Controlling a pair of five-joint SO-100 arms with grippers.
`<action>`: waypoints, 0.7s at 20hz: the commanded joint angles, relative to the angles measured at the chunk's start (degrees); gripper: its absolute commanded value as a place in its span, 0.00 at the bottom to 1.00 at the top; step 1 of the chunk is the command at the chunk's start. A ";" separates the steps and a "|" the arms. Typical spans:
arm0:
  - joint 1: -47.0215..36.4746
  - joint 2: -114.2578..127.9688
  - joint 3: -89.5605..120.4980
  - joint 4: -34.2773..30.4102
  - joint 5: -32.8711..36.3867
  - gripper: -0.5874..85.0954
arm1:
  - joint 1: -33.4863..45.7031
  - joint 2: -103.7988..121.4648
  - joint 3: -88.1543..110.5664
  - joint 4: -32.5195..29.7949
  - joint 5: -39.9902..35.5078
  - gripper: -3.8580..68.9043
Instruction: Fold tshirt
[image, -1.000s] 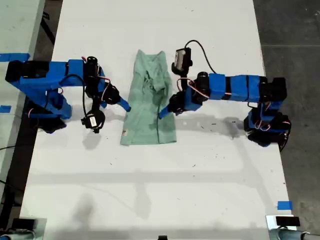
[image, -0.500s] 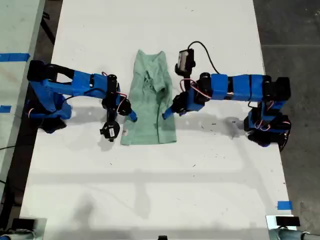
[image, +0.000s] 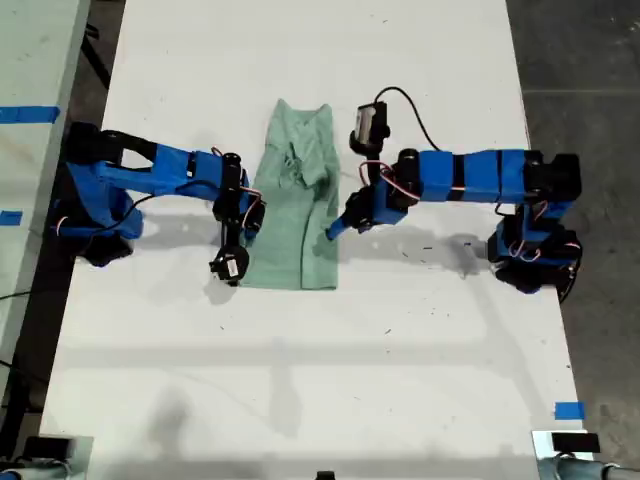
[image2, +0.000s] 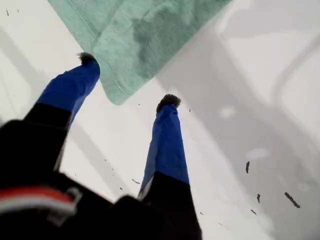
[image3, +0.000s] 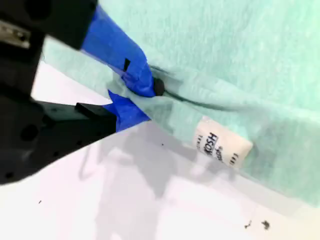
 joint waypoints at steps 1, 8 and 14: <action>-0.26 5.71 -3.43 3.16 -0.35 0.01 | 0.53 5.27 -0.26 -1.67 -0.53 0.37; 0.35 7.12 -16.52 9.49 1.58 0.01 | 0.53 5.10 0.44 -2.55 -0.53 0.36; 0.26 -10.37 -30.76 9.23 3.08 0.01 | 0.00 6.06 0.62 -2.20 -0.26 0.36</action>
